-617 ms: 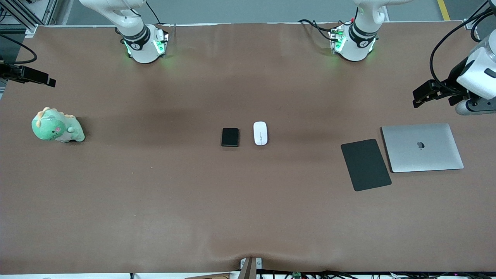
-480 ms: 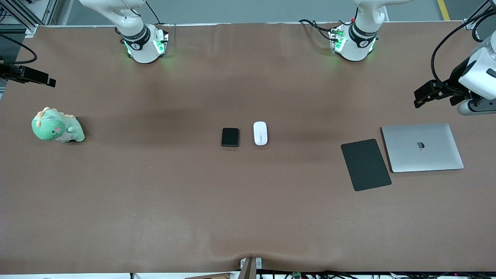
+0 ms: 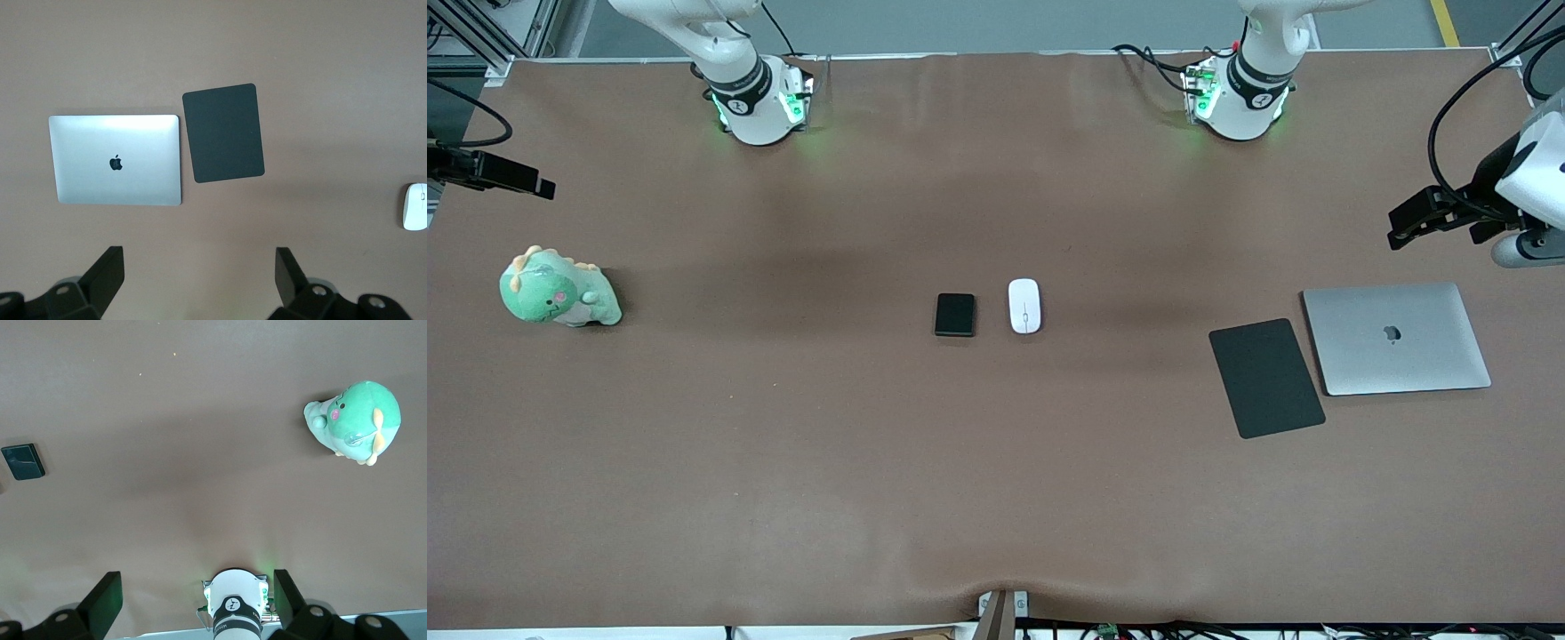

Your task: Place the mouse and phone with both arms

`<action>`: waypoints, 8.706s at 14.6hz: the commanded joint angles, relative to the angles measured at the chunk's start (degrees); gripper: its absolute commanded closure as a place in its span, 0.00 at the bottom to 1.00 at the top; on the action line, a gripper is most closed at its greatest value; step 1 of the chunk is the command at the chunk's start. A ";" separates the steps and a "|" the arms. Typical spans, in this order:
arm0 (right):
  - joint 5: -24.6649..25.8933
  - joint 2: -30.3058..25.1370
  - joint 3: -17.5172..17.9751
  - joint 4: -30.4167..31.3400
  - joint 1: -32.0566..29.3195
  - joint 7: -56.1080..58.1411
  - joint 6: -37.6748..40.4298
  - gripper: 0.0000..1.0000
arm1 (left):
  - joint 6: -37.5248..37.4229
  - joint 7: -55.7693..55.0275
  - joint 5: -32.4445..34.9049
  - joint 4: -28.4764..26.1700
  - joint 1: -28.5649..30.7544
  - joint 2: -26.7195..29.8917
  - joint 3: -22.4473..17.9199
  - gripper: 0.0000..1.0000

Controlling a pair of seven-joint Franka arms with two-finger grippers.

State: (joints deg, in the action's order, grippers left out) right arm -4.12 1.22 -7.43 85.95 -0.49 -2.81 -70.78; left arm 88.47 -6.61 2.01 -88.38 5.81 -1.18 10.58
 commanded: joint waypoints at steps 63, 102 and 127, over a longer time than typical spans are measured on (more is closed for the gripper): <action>-1.14 5.89 0.84 -0.61 3.91 2.11 2.93 0.00 | 53.39 -57.74 27.79 -13.92 -22.25 -35.49 15.87 0.83; -10.91 31.91 1.10 6.76 39.24 -31.73 -46.18 0.00 | 40.06 -19.24 24.46 -16.14 16.78 -22.21 22.28 0.00; -10.73 38.15 1.01 13.80 47.24 -40.26 -64.66 0.00 | 2.06 -3.94 -1.91 1.91 -12.75 0.99 -7.50 0.00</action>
State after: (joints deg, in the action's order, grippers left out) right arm -14.35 39.16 -5.72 99.72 45.93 -42.28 -134.99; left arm 90.57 -11.26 1.88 -82.06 -4.70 -4.05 5.77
